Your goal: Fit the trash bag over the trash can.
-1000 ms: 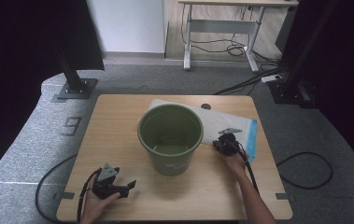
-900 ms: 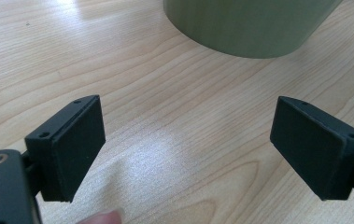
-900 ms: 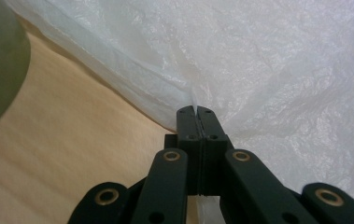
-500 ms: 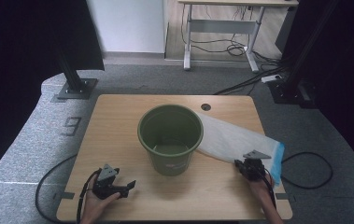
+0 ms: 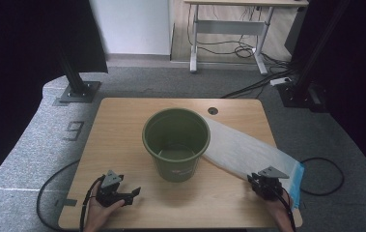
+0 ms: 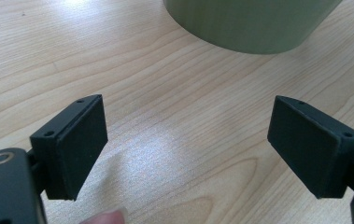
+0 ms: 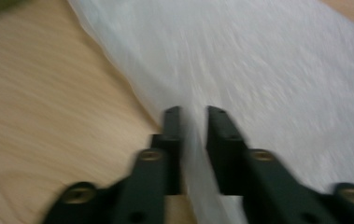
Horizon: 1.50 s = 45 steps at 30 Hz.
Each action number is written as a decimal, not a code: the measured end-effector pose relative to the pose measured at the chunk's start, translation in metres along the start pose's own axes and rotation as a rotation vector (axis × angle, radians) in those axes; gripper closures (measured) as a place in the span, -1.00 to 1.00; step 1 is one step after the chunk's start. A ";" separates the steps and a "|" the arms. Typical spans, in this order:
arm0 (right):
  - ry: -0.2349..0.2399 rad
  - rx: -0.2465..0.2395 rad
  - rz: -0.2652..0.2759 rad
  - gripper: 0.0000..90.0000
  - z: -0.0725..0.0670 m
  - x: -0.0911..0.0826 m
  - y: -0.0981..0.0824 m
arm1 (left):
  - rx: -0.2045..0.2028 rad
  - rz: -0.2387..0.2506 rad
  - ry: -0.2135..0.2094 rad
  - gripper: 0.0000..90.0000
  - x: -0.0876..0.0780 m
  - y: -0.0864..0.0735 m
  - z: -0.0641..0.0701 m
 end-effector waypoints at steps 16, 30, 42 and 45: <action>0.133 -0.020 0.058 -0.28 -0.048 0.092 0.080 | 0.003 -0.018 0.010 -0.73 0.002 -0.003 -0.001; 0.140 -0.046 -0.012 0.00 -0.051 0.118 0.076 | -0.003 -0.014 0.015 -0.72 0.000 -0.004 -0.005; 0.152 0.003 -0.043 0.86 -0.041 0.113 0.068 | 0.000 -0.026 0.020 -0.71 0.000 -0.006 -0.008; 0.162 -0.006 -0.029 0.83 -0.042 0.111 0.068 | -0.002 -0.024 0.020 -0.71 0.000 -0.006 -0.008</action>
Point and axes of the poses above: each handheld gripper's, and its own axes: x roughly forward along the jaws, y roughly out of its top, z roughly to its right, the point moved 6 cm from there along x, roughly forward along the jaws, and after that the axes turned 7 degrees about z, right-handed, at the moved point
